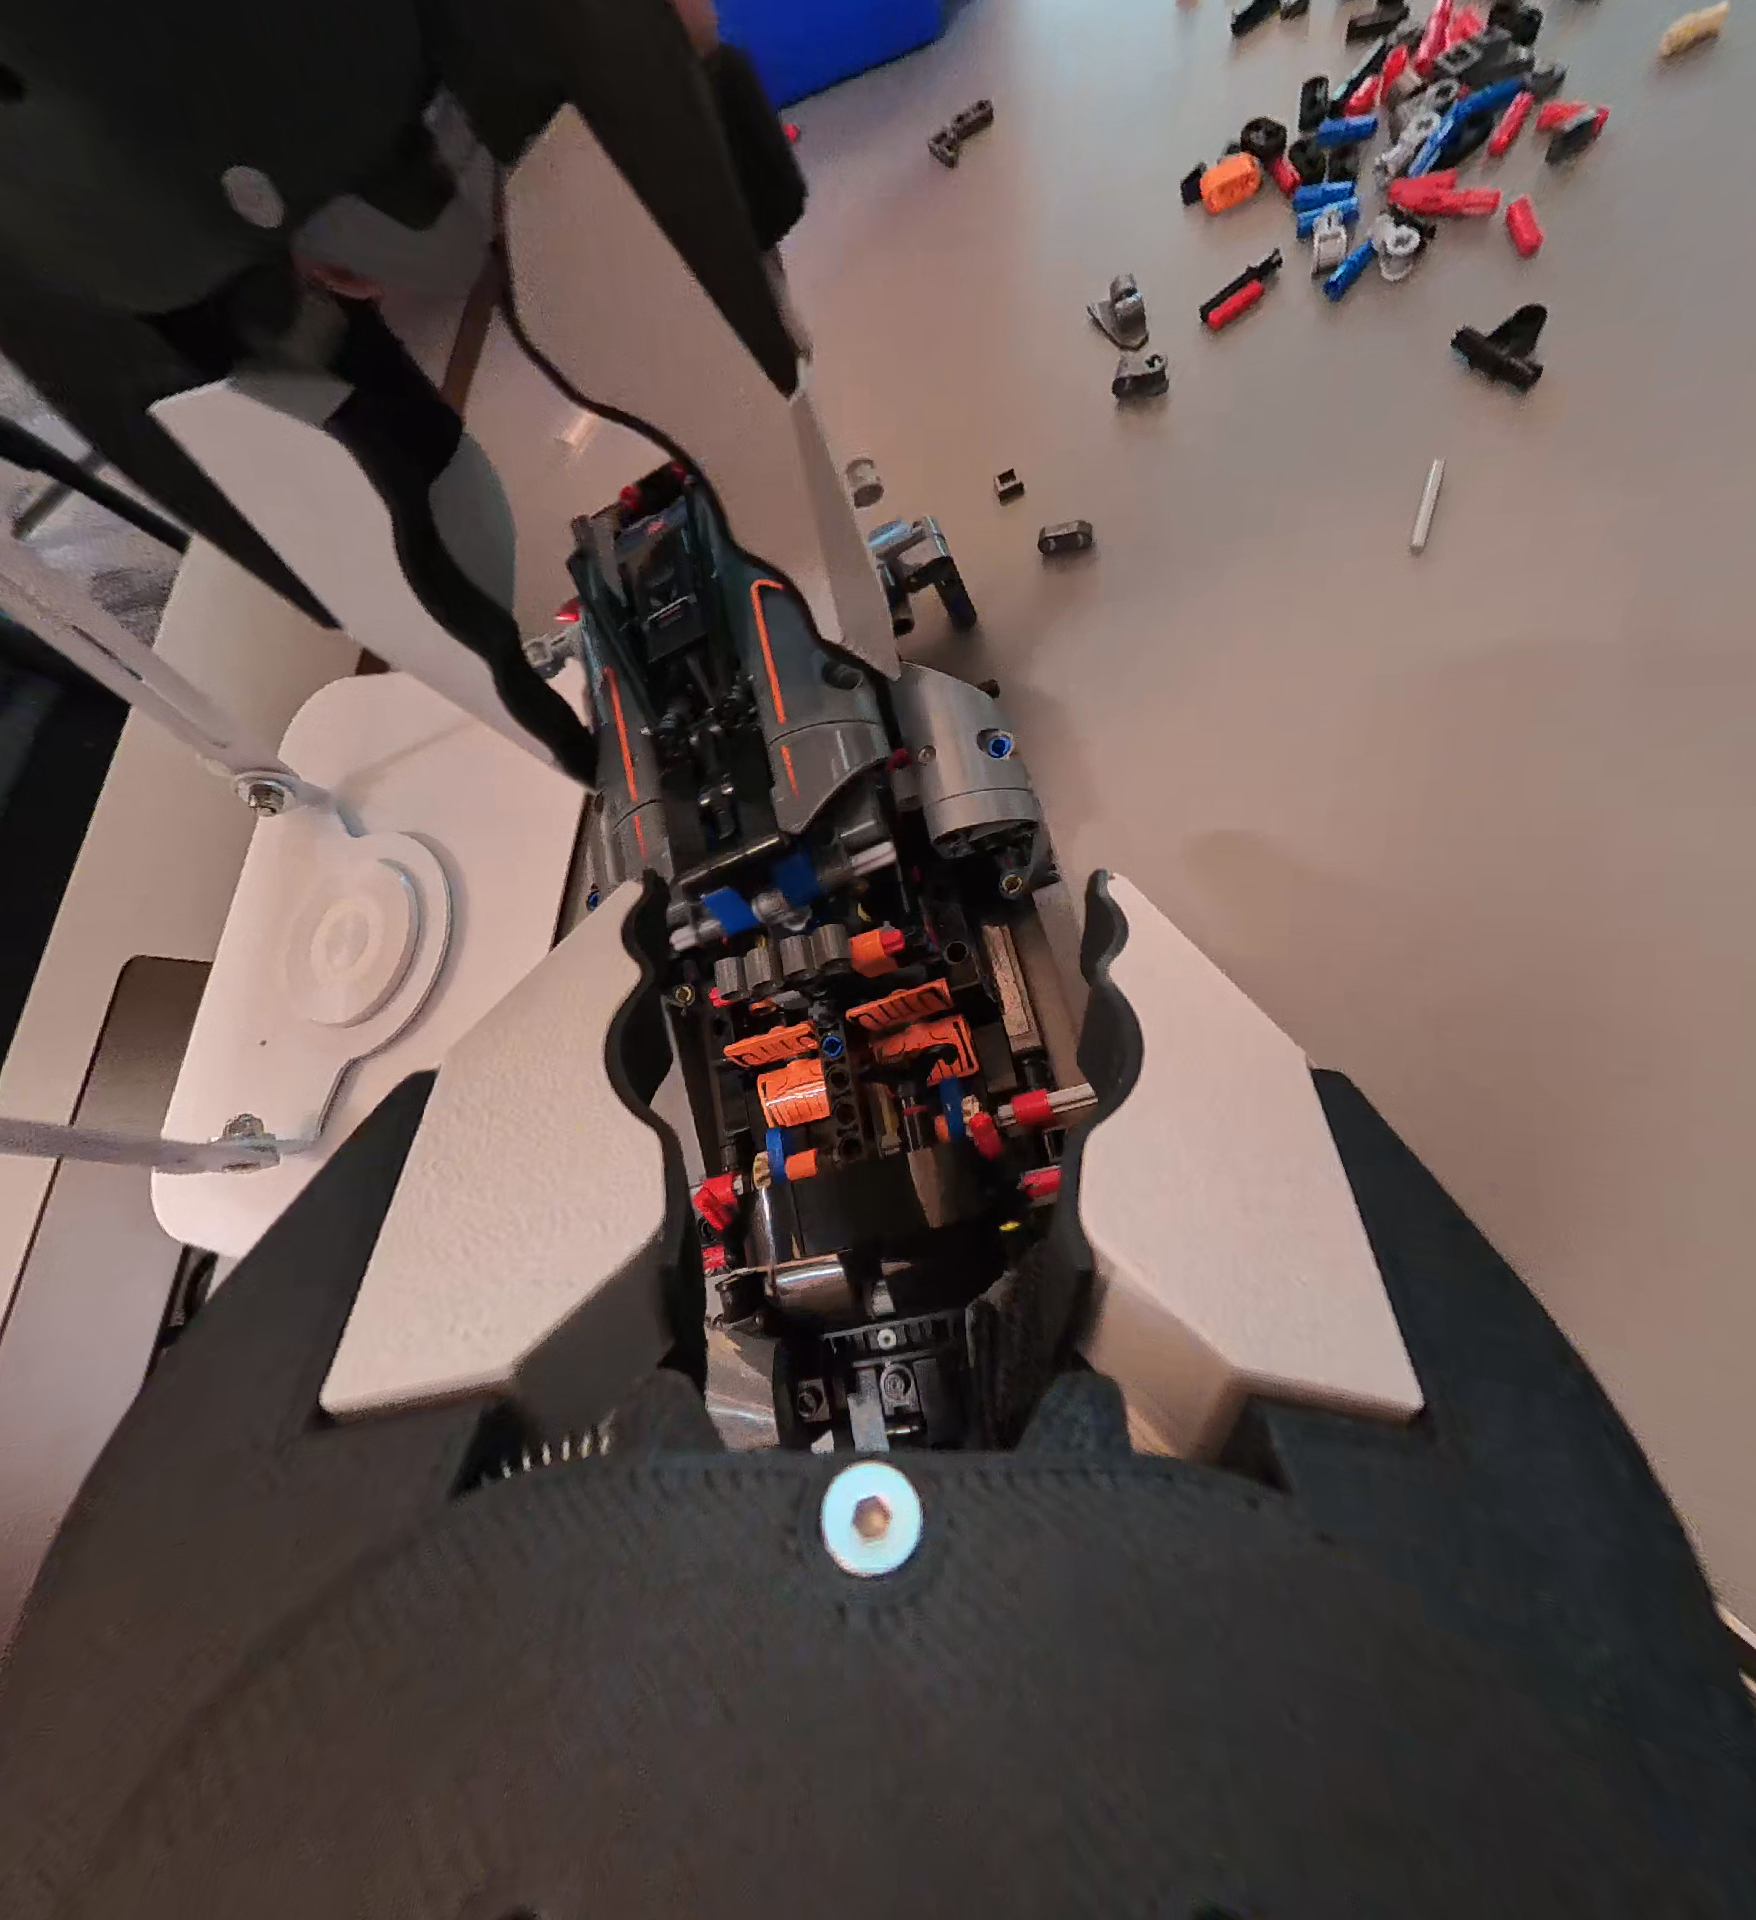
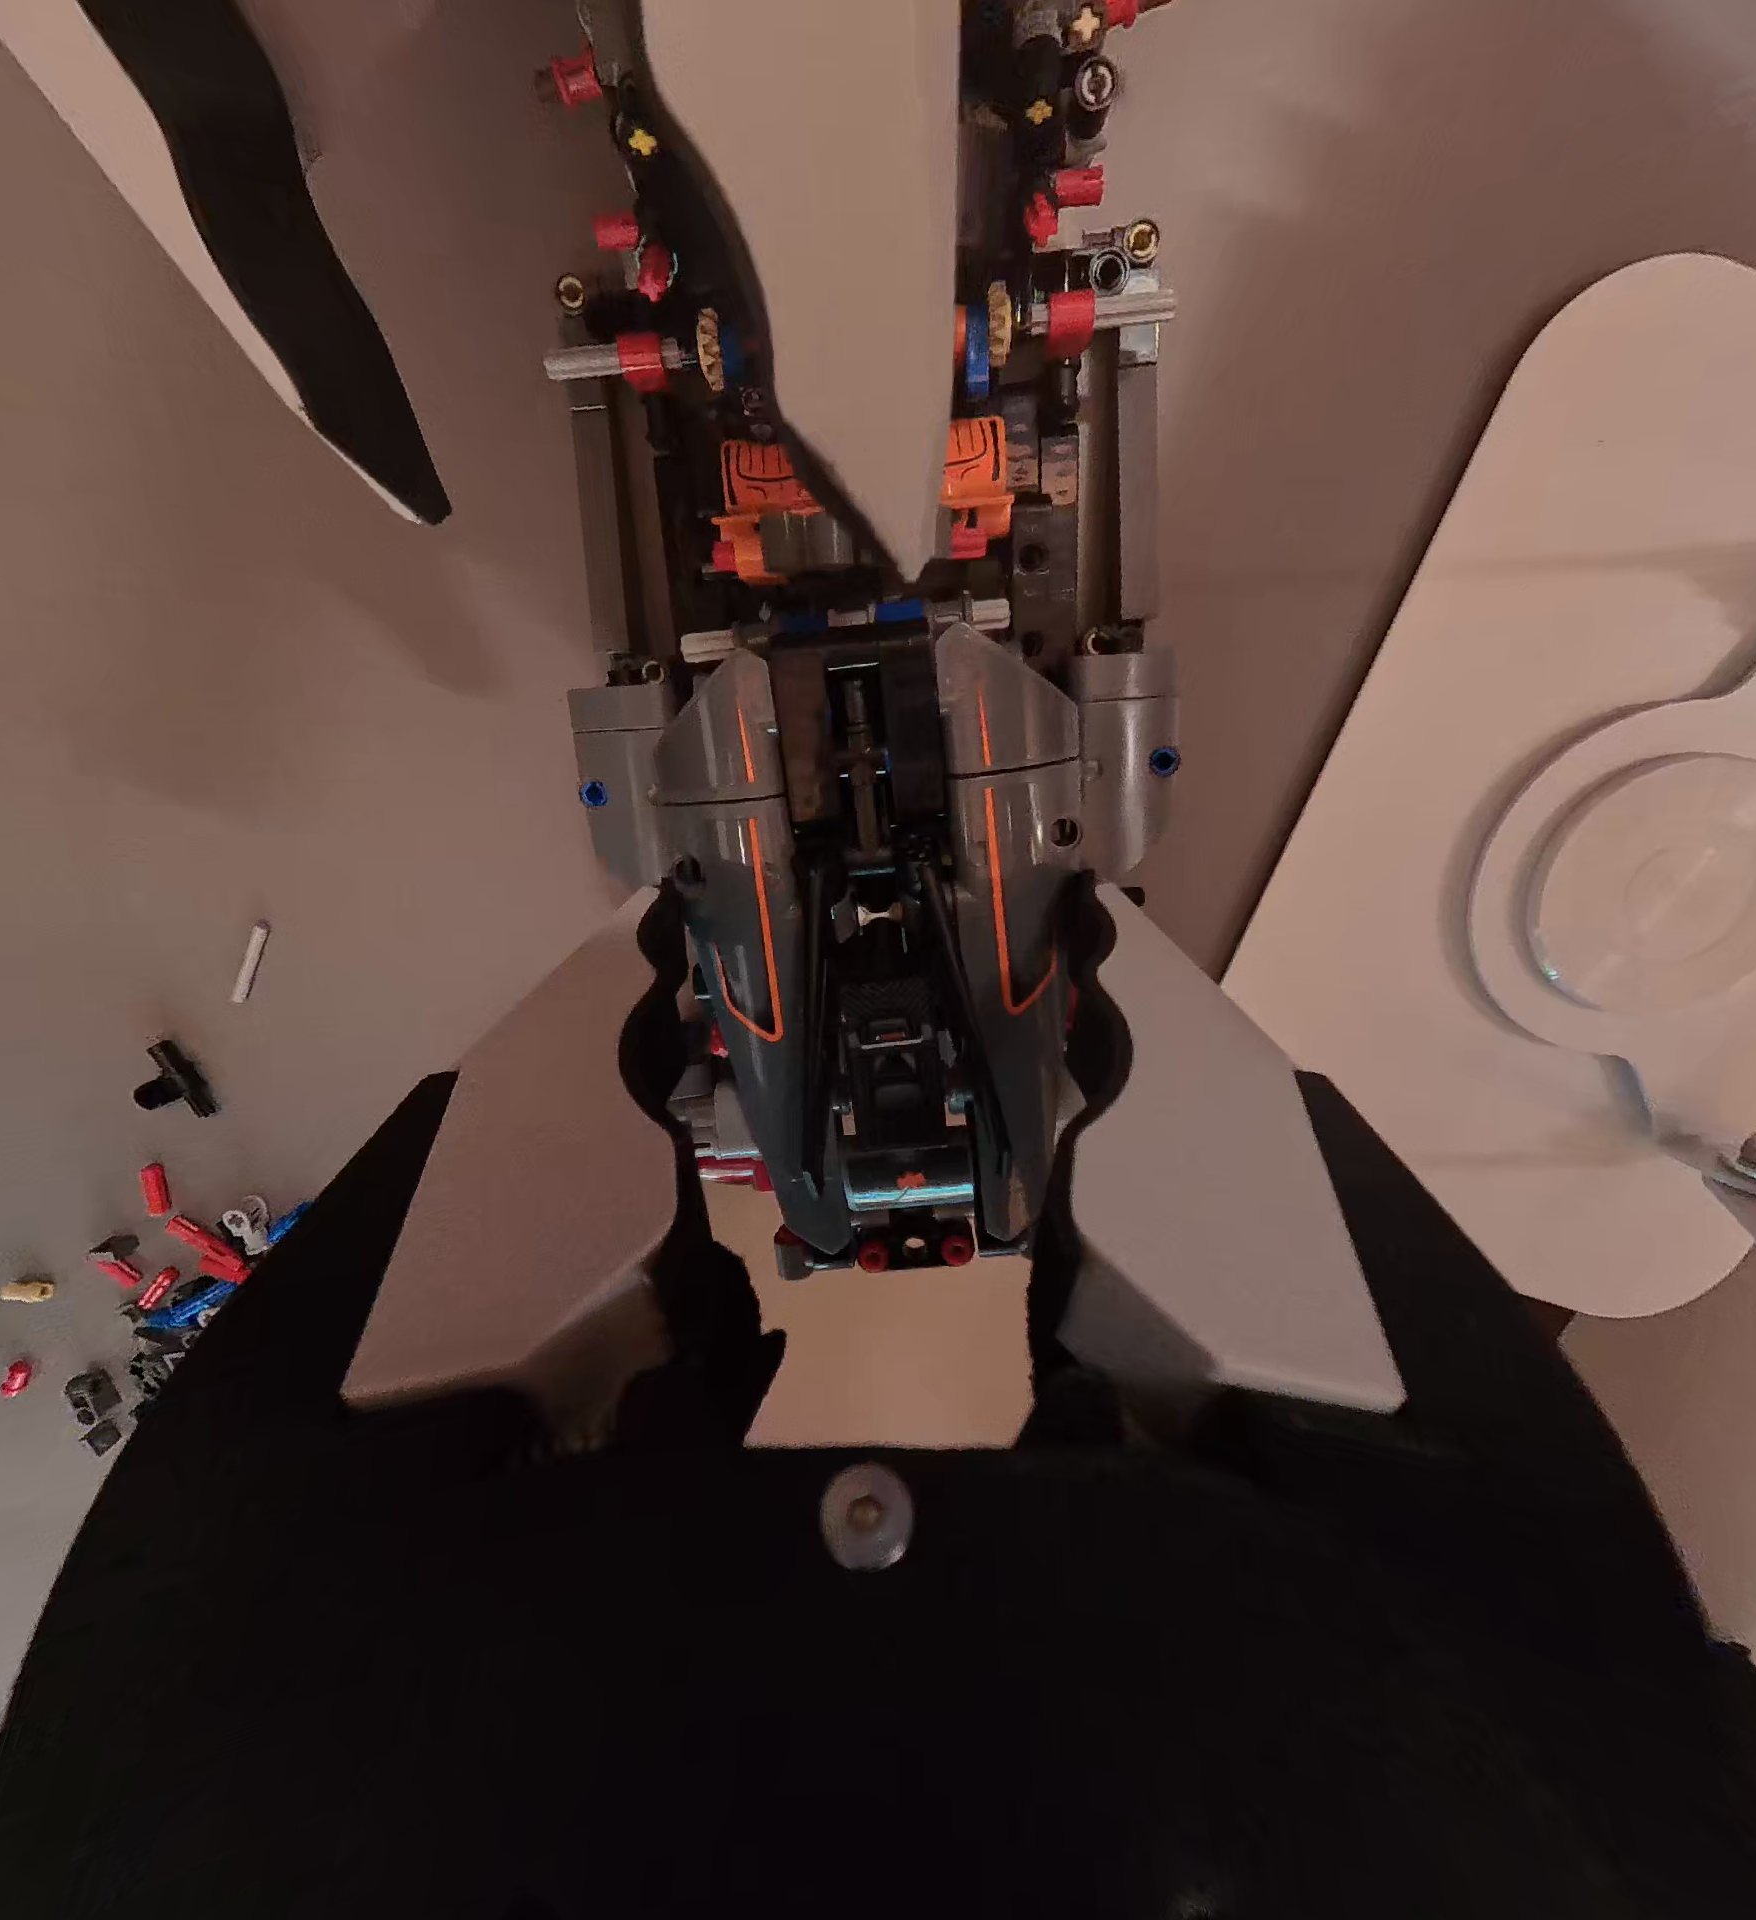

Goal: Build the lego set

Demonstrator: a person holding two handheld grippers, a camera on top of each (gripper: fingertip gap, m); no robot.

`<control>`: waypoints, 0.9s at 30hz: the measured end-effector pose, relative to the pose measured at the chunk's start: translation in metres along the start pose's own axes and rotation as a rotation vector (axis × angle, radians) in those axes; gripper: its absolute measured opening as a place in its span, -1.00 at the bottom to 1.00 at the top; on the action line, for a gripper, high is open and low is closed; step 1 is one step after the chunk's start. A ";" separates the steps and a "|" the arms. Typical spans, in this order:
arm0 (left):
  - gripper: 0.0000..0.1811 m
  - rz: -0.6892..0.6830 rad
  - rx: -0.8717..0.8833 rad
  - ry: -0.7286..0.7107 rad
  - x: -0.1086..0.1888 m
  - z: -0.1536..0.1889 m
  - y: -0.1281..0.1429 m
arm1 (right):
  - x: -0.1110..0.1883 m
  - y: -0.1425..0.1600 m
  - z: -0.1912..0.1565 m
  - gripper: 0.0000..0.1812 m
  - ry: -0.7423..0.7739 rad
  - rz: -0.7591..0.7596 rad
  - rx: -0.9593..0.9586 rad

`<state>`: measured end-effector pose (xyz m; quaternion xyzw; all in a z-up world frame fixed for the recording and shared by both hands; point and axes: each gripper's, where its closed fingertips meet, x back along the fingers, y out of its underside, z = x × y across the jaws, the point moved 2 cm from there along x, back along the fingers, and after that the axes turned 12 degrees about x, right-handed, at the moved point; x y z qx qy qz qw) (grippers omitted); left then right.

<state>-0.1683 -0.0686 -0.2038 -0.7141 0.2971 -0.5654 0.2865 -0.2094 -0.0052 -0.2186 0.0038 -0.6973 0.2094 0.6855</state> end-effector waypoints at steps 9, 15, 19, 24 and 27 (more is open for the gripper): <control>-0.15 -0.057 -0.052 0.004 -0.010 0.004 0.006 | -0.002 -0.002 0.001 -0.21 -0.010 0.010 -0.012; -0.15 -0.067 -0.056 0.006 -0.011 0.003 0.007 | -0.004 -0.003 0.003 -0.21 -0.007 0.018 -0.026; -0.16 -0.073 -0.058 0.014 -0.009 0.003 0.009 | -0.006 -0.005 0.003 -0.20 0.002 0.019 -0.032; -0.16 -0.078 -0.066 0.016 -0.009 0.003 0.009 | -0.006 -0.004 0.003 -0.20 0.009 0.024 -0.031; -0.16 -0.078 -0.063 0.013 -0.010 0.004 0.010 | -0.004 -0.004 0.002 -0.17 0.015 0.027 -0.040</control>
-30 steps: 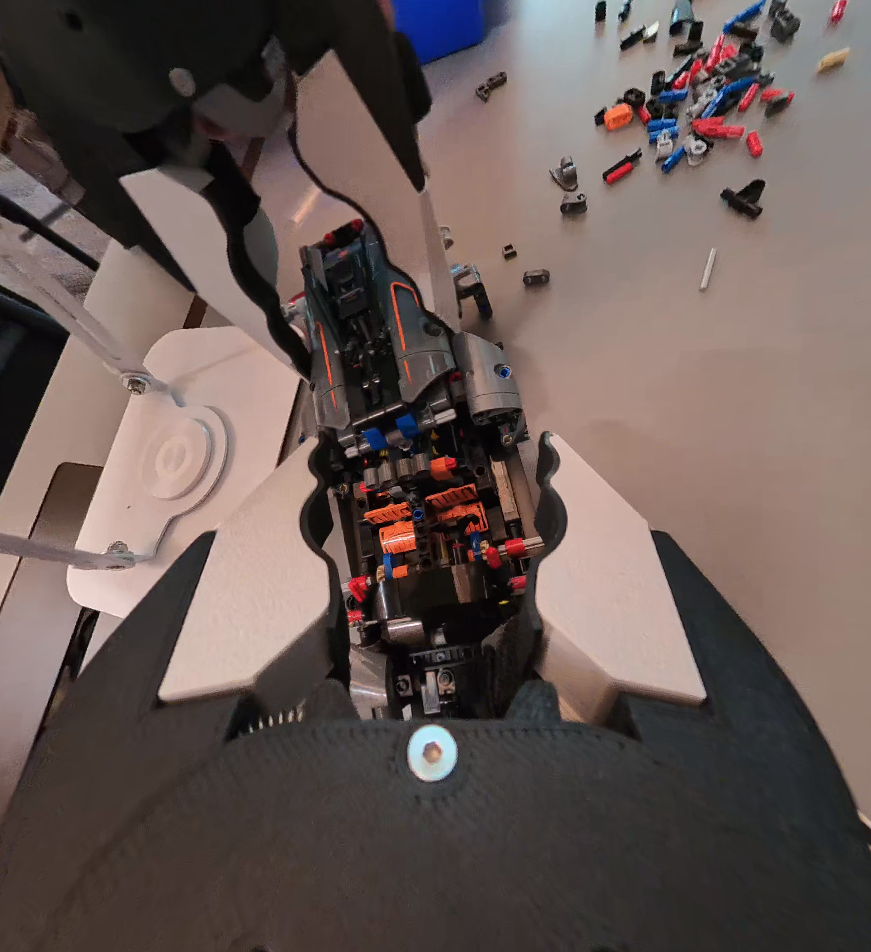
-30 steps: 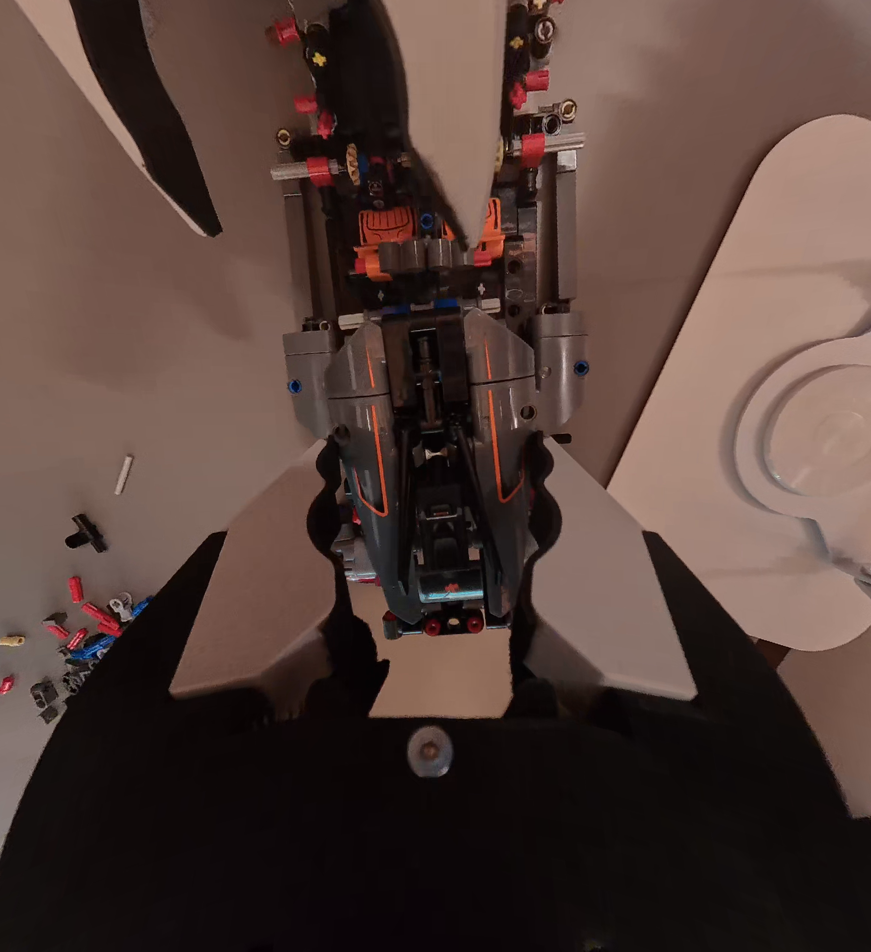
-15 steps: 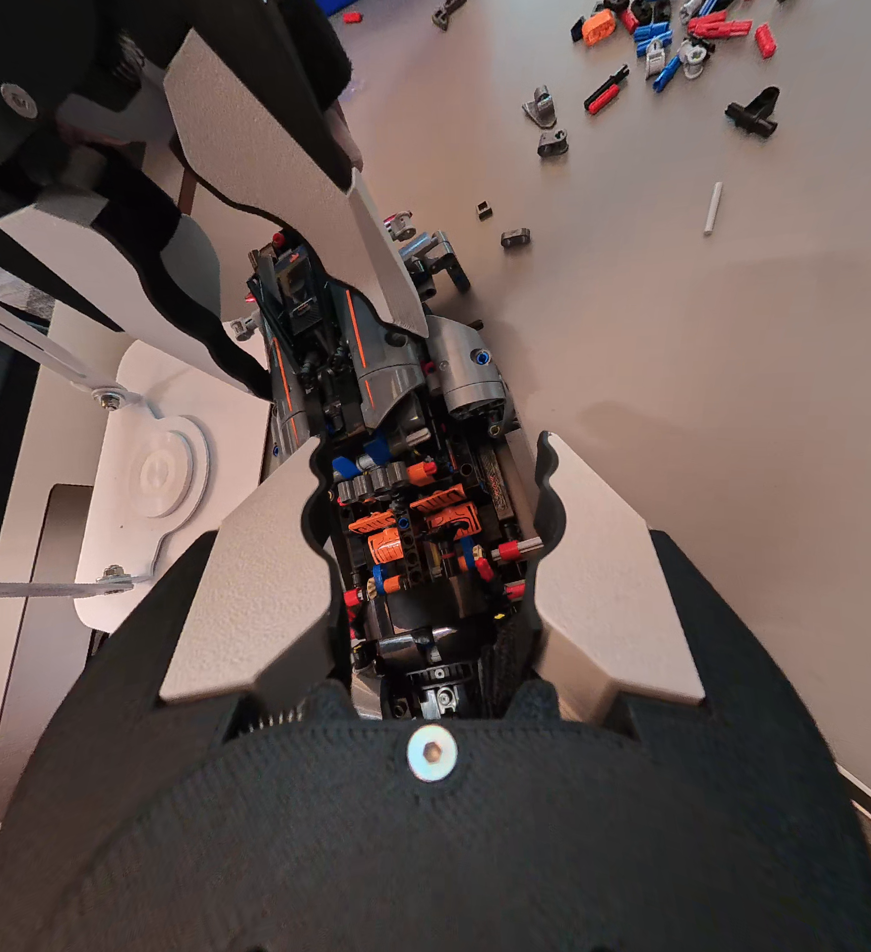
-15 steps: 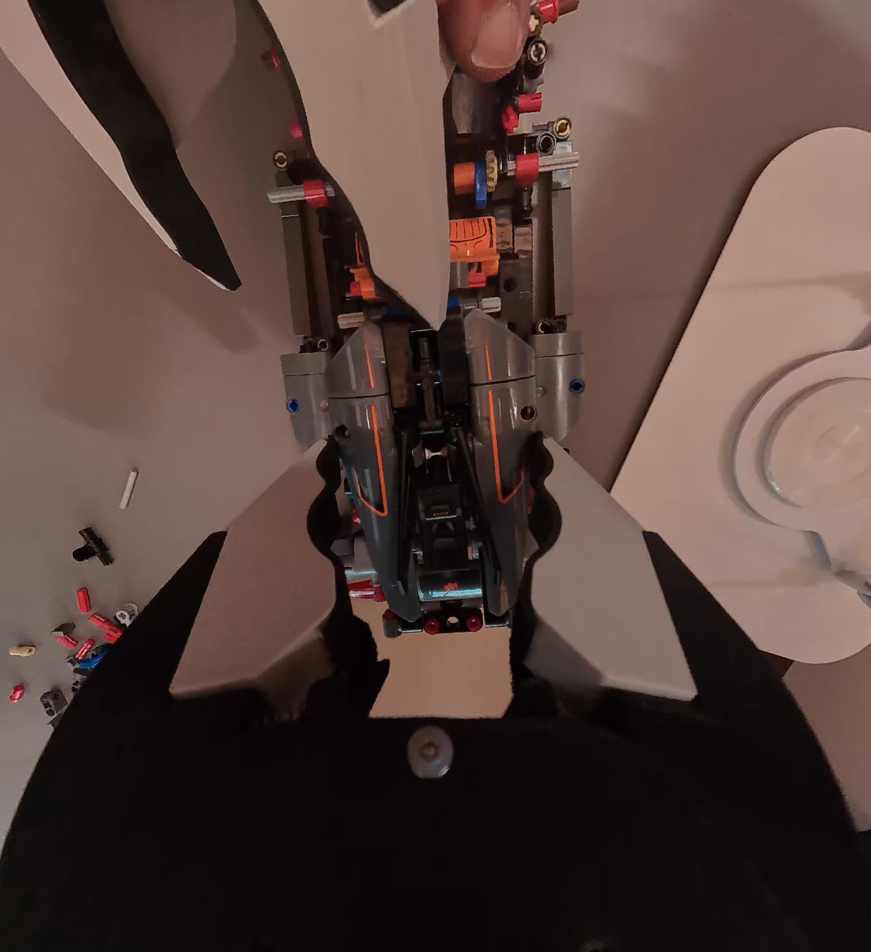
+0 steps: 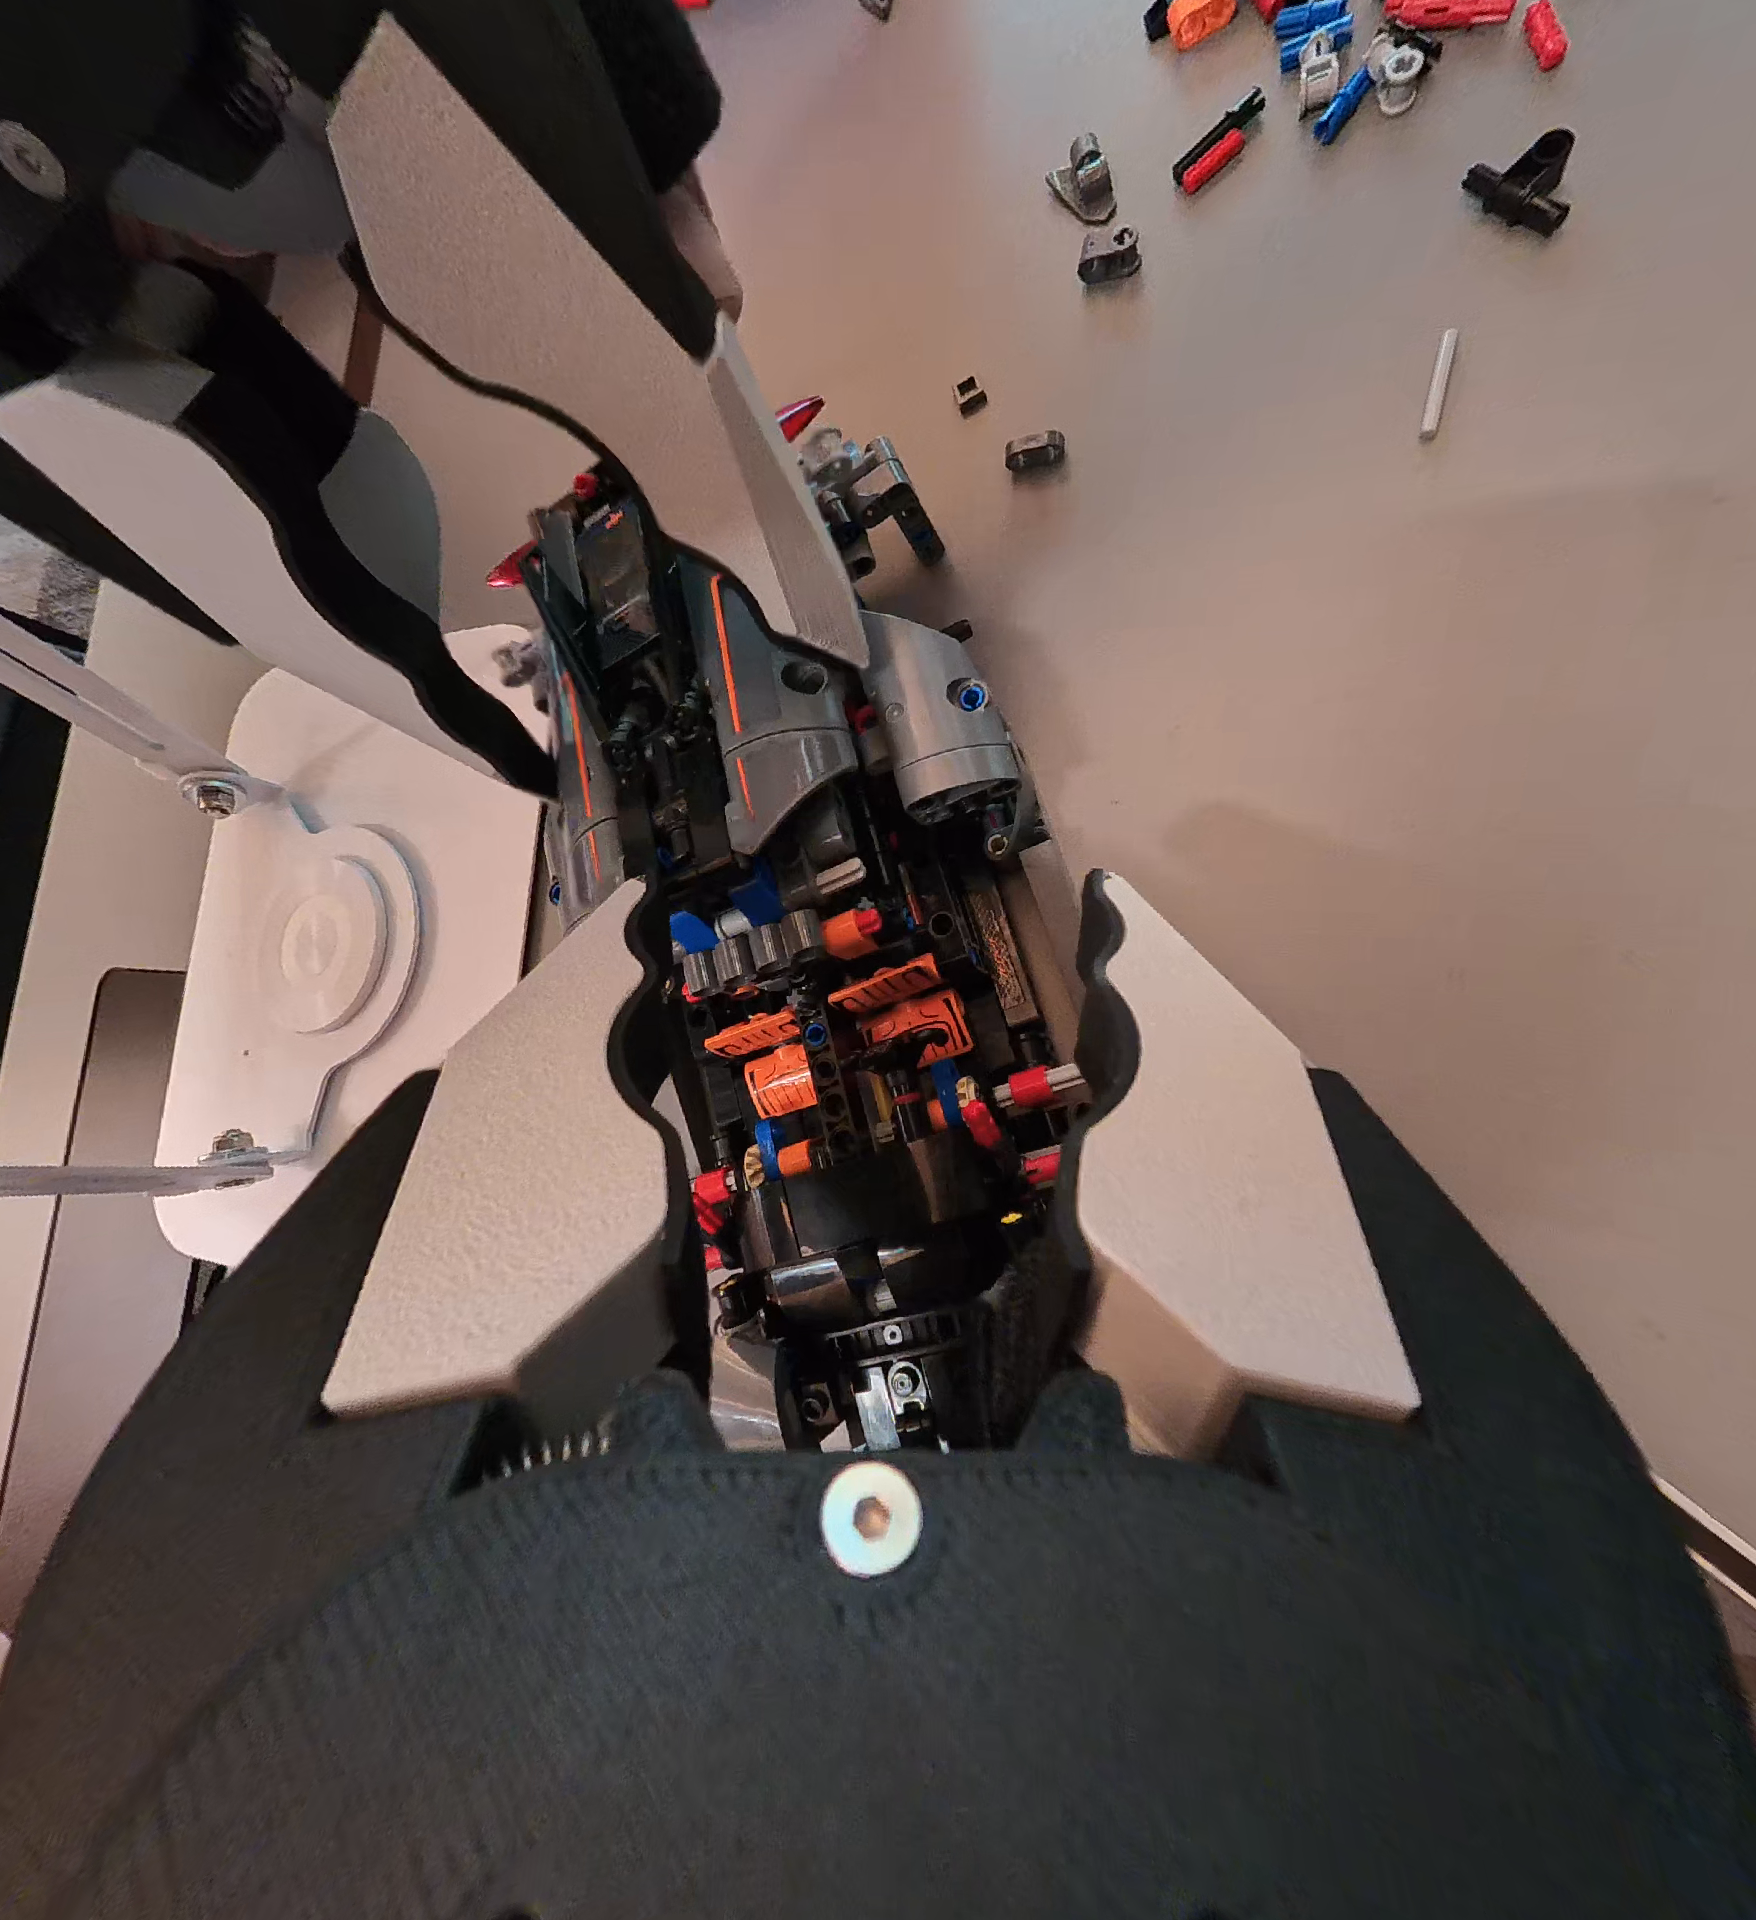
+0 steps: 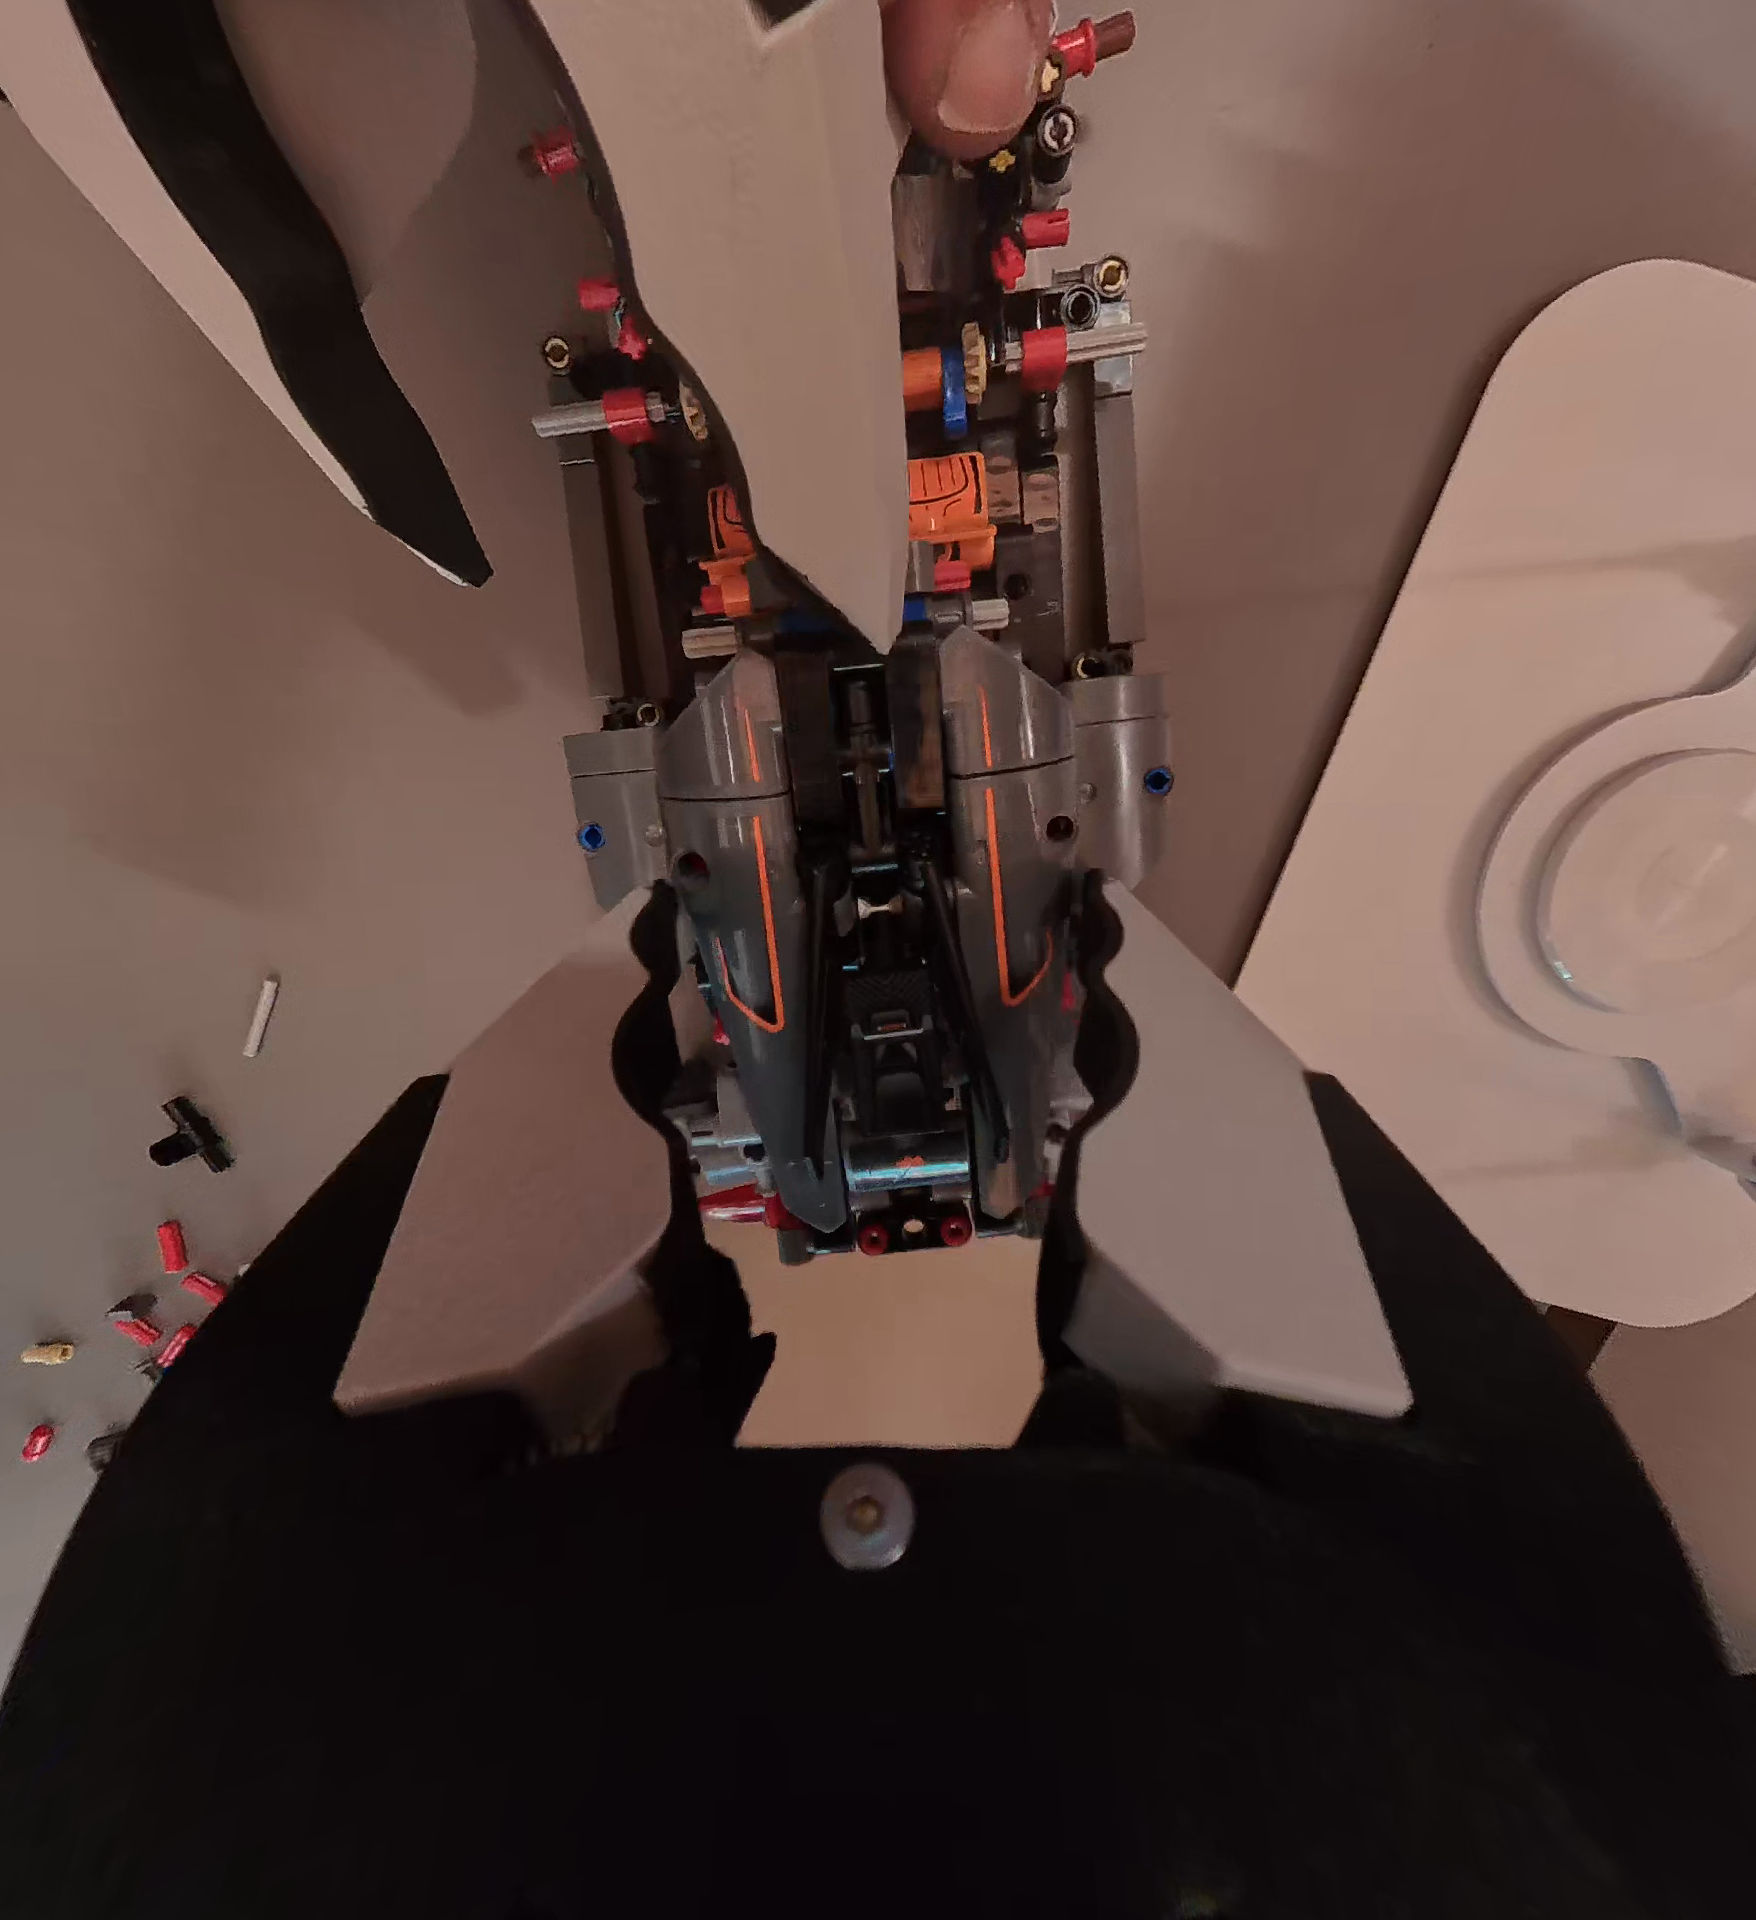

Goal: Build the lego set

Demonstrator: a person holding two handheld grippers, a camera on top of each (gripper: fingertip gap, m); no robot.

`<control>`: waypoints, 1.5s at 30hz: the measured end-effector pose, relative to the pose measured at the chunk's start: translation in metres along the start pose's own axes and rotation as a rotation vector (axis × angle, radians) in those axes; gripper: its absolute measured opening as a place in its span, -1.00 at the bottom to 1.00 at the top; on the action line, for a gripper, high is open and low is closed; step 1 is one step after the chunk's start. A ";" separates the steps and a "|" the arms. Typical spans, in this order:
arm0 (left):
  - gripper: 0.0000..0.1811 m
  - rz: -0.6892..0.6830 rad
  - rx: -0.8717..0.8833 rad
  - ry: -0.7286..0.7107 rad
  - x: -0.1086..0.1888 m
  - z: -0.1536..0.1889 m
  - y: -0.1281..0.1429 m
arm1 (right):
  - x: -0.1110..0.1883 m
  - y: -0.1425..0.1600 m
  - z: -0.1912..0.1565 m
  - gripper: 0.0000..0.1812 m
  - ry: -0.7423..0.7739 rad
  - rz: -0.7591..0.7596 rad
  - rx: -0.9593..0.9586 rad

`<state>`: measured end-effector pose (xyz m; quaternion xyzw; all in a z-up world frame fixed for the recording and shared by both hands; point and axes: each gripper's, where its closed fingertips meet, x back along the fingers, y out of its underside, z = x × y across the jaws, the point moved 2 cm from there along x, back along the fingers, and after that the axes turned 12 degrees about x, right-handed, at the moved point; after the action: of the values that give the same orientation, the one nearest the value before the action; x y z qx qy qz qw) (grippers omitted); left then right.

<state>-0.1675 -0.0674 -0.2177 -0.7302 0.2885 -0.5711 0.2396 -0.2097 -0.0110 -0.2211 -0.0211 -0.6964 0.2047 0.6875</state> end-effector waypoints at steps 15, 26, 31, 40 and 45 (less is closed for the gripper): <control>-0.17 0.005 0.003 -0.015 -0.001 0.000 0.000 | 0.002 -0.036 -0.001 -0.36 0.088 0.066 0.113; -0.22 0.005 -0.042 -0.059 -0.002 -0.001 0.002 | 0.009 -0.040 -0.002 -0.62 0.047 0.150 0.066; -0.21 -0.001 -0.052 -0.070 -0.003 -0.002 0.003 | 0.008 -0.042 -0.003 -0.70 0.049 0.146 0.062; -0.23 -0.003 -0.076 -0.104 -0.005 -0.001 0.005 | 0.008 -0.042 -0.004 -0.76 0.057 0.159 0.041; -0.31 -0.009 -0.059 -0.114 -0.002 -0.004 0.009 | 0.008 -0.042 -0.004 -0.76 0.075 0.157 0.039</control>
<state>-0.1727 -0.0725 -0.2241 -0.7696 0.2879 -0.5208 0.2315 -0.1958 -0.0461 -0.2003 -0.0699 -0.6622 0.2703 0.6953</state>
